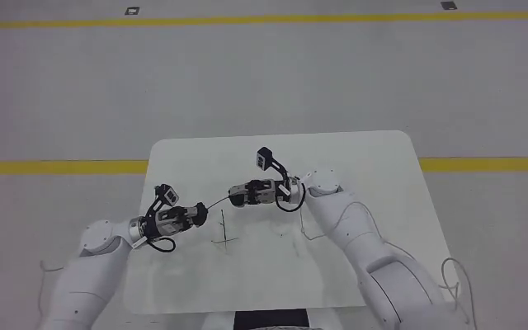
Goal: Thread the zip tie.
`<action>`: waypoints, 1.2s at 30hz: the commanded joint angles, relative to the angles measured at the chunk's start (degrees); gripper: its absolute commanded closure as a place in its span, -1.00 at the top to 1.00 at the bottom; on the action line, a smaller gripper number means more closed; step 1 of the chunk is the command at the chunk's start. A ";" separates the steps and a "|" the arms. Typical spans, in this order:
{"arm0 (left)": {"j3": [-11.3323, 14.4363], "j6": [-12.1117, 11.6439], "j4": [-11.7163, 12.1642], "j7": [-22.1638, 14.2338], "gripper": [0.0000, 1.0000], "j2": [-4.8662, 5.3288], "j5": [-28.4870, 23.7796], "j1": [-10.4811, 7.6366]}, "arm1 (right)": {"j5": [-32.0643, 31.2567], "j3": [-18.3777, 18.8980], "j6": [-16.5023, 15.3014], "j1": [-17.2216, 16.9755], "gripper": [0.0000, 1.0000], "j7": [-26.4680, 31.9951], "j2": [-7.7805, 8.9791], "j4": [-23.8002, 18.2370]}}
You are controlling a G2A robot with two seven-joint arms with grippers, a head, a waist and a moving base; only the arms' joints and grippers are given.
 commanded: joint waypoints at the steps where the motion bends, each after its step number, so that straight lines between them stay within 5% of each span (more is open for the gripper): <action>1: 0.21 -0.05 0.25 0.14 -1.00 0.06 0.05 -0.14 | 0.36 -0.29 -0.30 0.20 -0.78 -0.04 -0.02 0.39; 15: 1.04 -0.27 1.20 0.85 -1.00 0.45 -0.91 -0.73 | 2.12 -2.04 -1.32 0.89 -0.60 0.34 0.11 1.41; 25: 2.07 -0.56 2.13 1.28 -1.00 0.61 -1.24 -1.48 | 3.30 -3.01 -1.32 0.96 -0.70 0.40 0.33 1.16; 29: 2.47 -0.63 2.41 1.33 -1.00 0.69 -1.15 -1.74 | 3.70 -3.35 -1.18 1.10 -1.00 0.30 0.41 1.29; 36: 2.99 -0.78 2.81 1.59 -1.00 0.83 -1.33 -2.06 | 4.25 -3.92 -1.25 1.30 -1.00 0.04 0.54 1.63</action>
